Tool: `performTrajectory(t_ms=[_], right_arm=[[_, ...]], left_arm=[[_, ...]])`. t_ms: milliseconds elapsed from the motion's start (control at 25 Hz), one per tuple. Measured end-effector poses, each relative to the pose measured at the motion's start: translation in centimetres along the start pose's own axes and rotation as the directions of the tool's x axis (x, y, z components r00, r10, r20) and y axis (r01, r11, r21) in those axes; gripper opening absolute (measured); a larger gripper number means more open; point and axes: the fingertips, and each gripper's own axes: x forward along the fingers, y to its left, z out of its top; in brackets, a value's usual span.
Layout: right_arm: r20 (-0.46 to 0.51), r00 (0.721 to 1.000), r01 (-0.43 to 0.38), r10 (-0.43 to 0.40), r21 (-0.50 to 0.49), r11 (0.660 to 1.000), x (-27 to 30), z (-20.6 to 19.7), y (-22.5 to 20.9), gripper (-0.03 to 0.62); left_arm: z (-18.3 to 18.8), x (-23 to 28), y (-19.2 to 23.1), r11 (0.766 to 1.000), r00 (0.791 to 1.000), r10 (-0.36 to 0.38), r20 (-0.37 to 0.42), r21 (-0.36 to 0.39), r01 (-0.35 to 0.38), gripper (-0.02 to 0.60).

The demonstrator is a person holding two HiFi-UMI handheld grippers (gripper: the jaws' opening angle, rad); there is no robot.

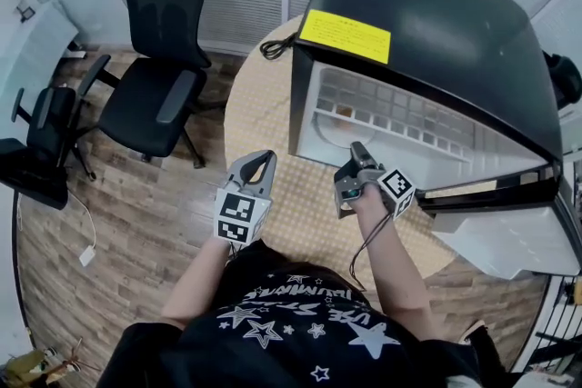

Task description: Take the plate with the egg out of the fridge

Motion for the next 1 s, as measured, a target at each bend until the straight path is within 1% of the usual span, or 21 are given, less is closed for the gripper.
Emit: performTrajectory(t_ms=[320,440,520,640,760,1000], right_arm=[[-0.029,1.000,0.006,-0.006,0.004,1.000,-5.4,-1.4,-2.0,0.032],[-0.039,0.999,0.037,-0.036,0.009,0.999,-6.5,-1.8,-3.5,0.032],[-0.049,0.997,0.059,-0.058,0.014,0.998,-6.7,-2.1,-4.3,0.032],[-0.060,0.996,0.065,-0.065,-0.003,0.998,-6.5,-2.1,-4.7,0.034],[-0.066,0.996,0.051,-0.052,-0.021,0.998,-6.0,-2.0,-4.7,0.035],[-0.070,0.997,0.021,-0.023,-0.024,0.999,-5.2,-2.0,-4.5,0.034]], left_arm=[[-0.6,-0.8,-2.1,1.000,1.000,-0.020,-0.009,0.018,0.020,0.009],[-0.9,-1.0,-3.0,0.999,0.999,-0.028,-0.018,0.028,0.028,0.009],[-1.1,-1.3,-3.6,0.999,0.999,-0.034,-0.026,0.034,0.034,0.009],[-1.1,-1.6,-4.1,0.998,0.999,-0.036,-0.031,0.050,0.037,0.009],[-1.2,-2.0,-4.2,0.998,0.999,-0.026,-0.037,0.064,0.029,0.009],[-1.7,-3.2,-4.4,0.997,0.999,-0.008,-0.054,0.074,0.012,0.009]])
